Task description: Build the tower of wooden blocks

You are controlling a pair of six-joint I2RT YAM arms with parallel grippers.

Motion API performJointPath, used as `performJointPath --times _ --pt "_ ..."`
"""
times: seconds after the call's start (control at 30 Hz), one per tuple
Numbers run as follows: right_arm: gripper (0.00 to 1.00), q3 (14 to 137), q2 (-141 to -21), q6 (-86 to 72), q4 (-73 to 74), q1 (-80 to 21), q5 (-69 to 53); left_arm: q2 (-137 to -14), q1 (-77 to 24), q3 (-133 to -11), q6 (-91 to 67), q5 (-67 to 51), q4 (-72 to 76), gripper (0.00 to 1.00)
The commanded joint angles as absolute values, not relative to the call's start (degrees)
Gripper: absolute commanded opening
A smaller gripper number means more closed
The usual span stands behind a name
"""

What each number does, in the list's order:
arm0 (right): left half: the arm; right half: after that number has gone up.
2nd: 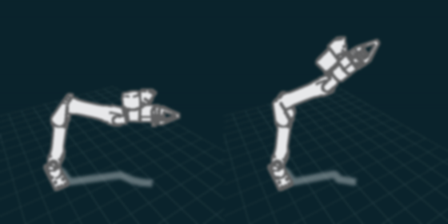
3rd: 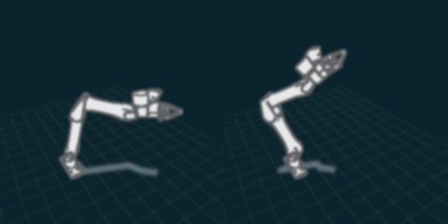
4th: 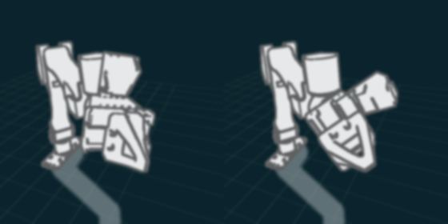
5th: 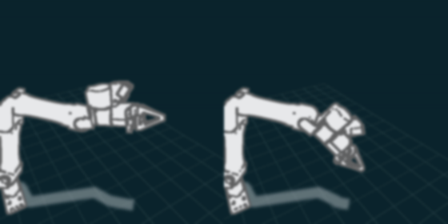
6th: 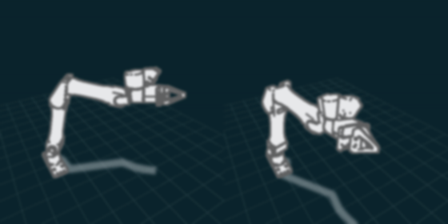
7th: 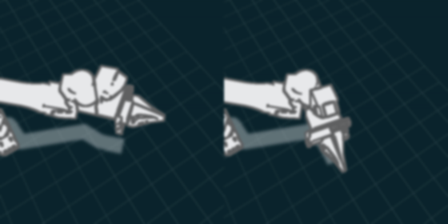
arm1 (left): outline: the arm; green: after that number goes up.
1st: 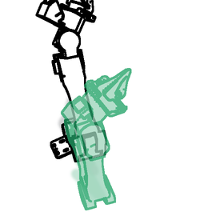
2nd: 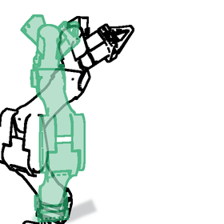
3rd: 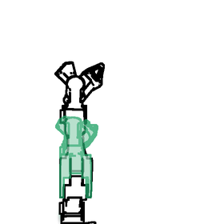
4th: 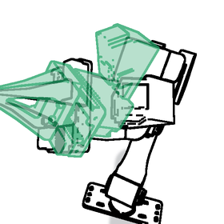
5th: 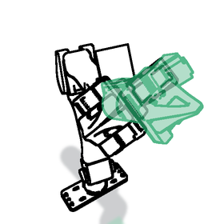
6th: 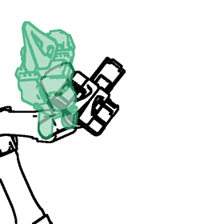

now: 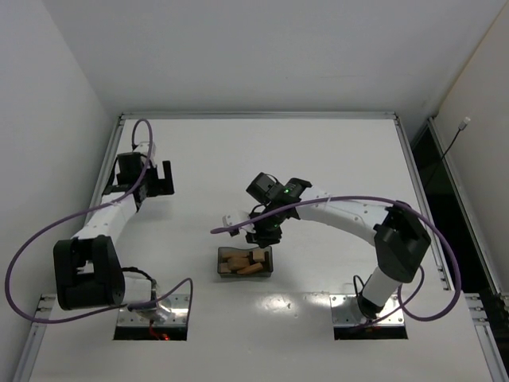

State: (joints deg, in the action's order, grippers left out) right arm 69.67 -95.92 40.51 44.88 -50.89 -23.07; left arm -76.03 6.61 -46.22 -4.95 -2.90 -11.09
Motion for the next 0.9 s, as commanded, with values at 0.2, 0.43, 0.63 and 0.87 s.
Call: performJointPath --times 0.2,0.43,0.63,0.87 --pt "0.28 70.5 -98.3 40.2 42.7 -51.3 -25.7 -78.1 9.0 -49.1 -5.4 -3.7 -9.1 1.00" --pt "0.28 71.8 -101.9 39.6 42.2 -51.3 -25.7 -80.1 10.1 -50.2 -5.4 -3.7 -9.1 1.00" --pt "0.25 71.8 -104.4 39.6 42.2 -51.3 -25.7 -81.1 11.2 -50.7 -5.4 -3.7 -9.1 1.00" --pt "0.00 71.2 -104.9 39.6 40.4 -51.3 -24.4 -82.4 12.2 -50.7 -5.4 -4.2 -9.1 1.00"
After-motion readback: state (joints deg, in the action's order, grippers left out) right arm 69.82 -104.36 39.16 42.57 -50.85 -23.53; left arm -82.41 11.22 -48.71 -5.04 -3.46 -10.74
